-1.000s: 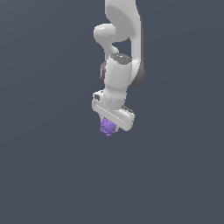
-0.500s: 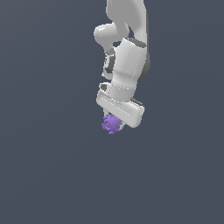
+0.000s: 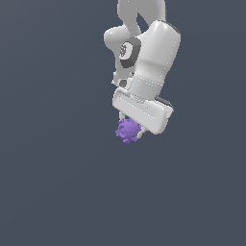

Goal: Pick up the object and move it to a goal position.

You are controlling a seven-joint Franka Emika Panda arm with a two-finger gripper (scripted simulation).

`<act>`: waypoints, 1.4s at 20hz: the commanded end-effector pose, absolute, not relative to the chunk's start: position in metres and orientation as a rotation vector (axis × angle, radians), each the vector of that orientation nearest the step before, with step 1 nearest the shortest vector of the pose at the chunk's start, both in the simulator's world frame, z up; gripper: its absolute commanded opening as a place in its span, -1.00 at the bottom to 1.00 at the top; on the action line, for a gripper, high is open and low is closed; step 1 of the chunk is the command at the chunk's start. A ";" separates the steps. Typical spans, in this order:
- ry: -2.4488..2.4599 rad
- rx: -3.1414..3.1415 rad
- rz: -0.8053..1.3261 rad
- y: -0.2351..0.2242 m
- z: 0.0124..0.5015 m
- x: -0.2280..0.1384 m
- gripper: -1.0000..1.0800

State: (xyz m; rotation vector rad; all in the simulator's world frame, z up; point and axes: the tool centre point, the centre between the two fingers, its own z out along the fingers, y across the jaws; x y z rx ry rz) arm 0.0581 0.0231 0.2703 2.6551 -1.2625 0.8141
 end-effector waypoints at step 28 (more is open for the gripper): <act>-1.557 2.116 1.373 0.106 0.465 0.076 -1.00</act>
